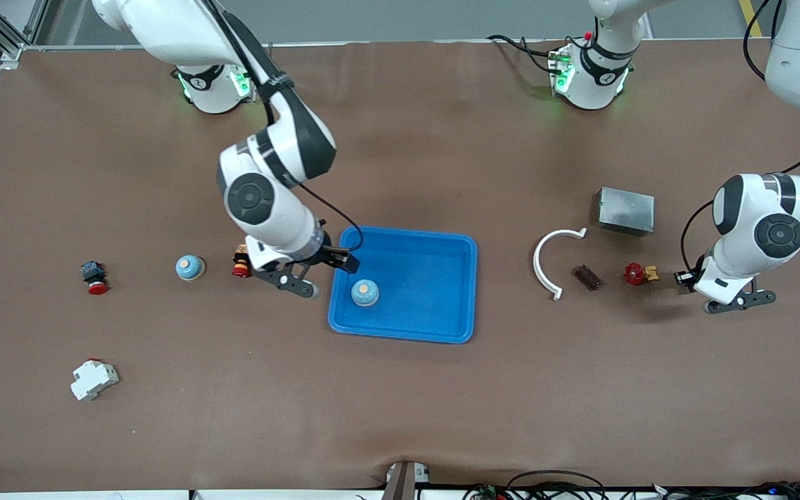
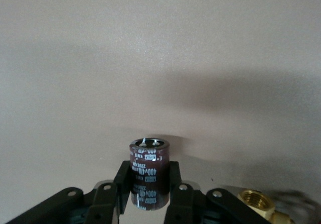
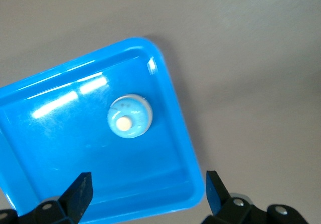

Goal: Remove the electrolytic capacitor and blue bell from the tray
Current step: 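Grasp the second blue bell with the right gripper while the left gripper withdraws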

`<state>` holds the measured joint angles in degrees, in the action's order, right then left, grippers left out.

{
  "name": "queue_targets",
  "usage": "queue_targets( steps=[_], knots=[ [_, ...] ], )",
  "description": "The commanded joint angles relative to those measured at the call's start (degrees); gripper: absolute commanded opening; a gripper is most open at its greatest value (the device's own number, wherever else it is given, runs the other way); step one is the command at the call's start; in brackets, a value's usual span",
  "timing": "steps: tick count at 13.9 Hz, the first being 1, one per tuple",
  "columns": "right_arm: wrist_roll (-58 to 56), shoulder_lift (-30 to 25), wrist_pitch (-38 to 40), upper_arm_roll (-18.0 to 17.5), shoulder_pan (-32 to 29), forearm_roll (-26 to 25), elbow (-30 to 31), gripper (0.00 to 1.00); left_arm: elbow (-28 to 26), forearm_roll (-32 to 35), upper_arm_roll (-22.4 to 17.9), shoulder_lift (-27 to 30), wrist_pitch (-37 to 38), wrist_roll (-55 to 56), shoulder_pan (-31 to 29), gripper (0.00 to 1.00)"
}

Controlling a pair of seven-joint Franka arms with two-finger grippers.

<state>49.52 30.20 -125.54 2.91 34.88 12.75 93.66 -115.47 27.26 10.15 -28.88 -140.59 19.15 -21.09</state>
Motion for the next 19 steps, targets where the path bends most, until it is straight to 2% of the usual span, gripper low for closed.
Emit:
queue_targets(
  steps=[1, 4, 7, 10, 13, 15, 17, 19],
  knots=[
    [4.0, 5.8, -1.6, 0.7, 1.7, 0.8, -5.8, 1.0, -0.2, 1.2, 0.7, 1.0, -0.9, -0.7, -0.6, 1.0],
    [4.8, 8.8, -3.7, 0.7, 2.8, 0.3, -7.9, 1.0, -0.2, 0.4, 3.7, 5.2, 0.1, -0.5, -0.6, 1.0],
    [4.3, 10.2, -3.7, 0.8, 2.7, 0.0, -9.4, 1.0, 1.5, 0.0, 8.7, 10.5, 6.7, -0.5, -0.7, 1.0],
    [3.7, 11.9, -4.7, 0.9, 2.6, -2.2, -10.2, 1.0, 5.4, -4.4, 11.6, 12.3, 11.8, -0.7, -0.6, 1.0],
    [3.2, 12.7, -6.4, 0.9, 2.7, -6.8, -10.2, 1.0, 14.4, -5.6, 15.6, 12.2, 23.3, -0.6, -0.6, 1.0],
    [2.3, 13.7, -7.8, 0.8, 2.6, -7.4, -10.2, 1.0, 22.0, -9.1, 17.5, 11.6, 31.3, -0.6, -0.3, 1.0],
    [0.0, 14.1, -8.8, 0.8, 2.2, -7.3, -10.2, 1.0, 26.5, -11.7, 17.7, 11.7, 36.7, -0.5, 0.2, 1.0],
    [0.0, 14.4, -8.9, 0.8, 2.4, -7.3, -10.2, 1.0, 31.4, -11.9, 20.0, 11.7, 41.4, -0.5, 0.1, 1.0]
  ],
)
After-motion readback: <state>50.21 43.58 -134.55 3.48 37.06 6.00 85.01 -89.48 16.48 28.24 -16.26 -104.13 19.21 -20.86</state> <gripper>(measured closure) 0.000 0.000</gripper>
